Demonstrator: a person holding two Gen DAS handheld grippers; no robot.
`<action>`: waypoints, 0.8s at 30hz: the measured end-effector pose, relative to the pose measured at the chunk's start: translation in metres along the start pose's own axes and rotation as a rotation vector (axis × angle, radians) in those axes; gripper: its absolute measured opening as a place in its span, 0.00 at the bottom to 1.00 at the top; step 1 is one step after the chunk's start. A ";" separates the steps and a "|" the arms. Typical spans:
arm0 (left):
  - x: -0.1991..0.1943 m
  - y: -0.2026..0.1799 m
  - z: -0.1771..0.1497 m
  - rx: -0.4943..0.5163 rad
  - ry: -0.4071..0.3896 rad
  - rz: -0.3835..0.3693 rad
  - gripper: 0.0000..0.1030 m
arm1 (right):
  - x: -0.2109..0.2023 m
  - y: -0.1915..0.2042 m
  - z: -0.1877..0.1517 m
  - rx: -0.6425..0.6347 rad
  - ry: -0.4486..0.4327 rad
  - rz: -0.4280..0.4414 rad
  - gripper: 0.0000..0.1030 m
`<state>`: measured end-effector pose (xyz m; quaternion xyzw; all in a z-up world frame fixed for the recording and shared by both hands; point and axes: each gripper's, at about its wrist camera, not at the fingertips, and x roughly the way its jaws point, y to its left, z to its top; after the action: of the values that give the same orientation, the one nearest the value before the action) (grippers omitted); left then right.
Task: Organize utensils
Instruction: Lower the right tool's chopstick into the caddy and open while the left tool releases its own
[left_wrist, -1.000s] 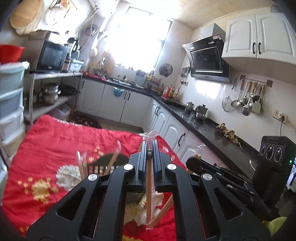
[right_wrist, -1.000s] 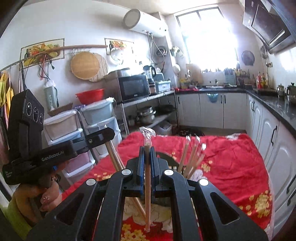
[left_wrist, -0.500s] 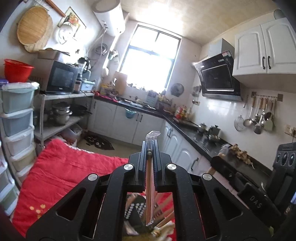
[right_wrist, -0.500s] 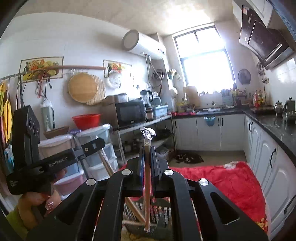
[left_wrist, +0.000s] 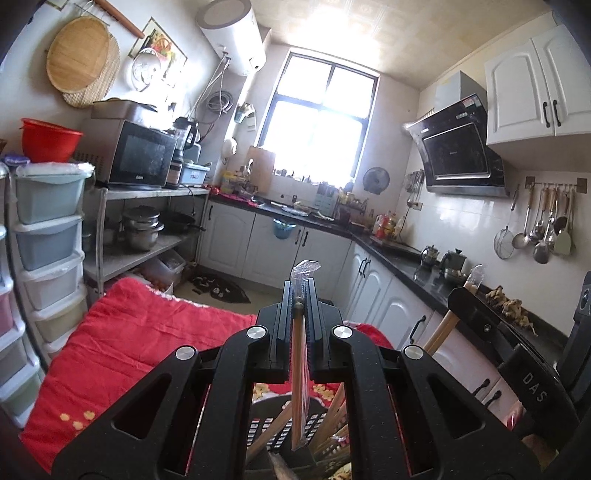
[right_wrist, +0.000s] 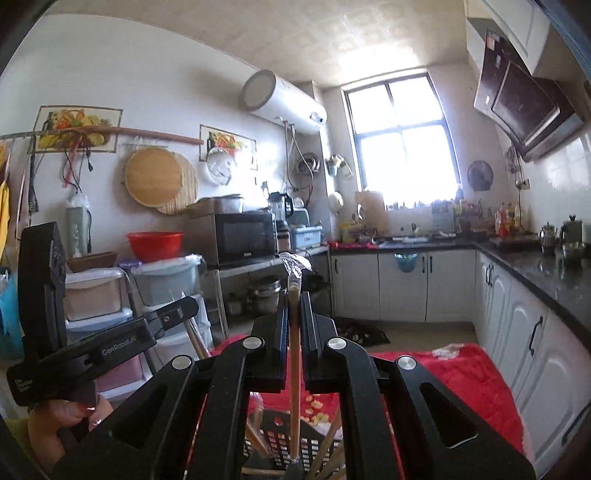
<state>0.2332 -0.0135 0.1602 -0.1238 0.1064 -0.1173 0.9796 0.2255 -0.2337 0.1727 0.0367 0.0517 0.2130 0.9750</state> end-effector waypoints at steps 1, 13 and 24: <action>0.002 0.001 -0.002 0.001 0.005 0.002 0.03 | 0.001 0.000 -0.004 0.002 0.006 0.001 0.06; 0.020 0.009 -0.033 0.014 0.070 -0.004 0.03 | 0.020 -0.002 -0.045 0.031 0.091 -0.023 0.06; 0.018 0.019 -0.047 -0.006 0.131 -0.019 0.27 | 0.016 -0.009 -0.057 0.085 0.134 -0.044 0.27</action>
<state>0.2426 -0.0106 0.1071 -0.1196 0.1696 -0.1342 0.9690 0.2370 -0.2318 0.1135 0.0626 0.1268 0.1913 0.9713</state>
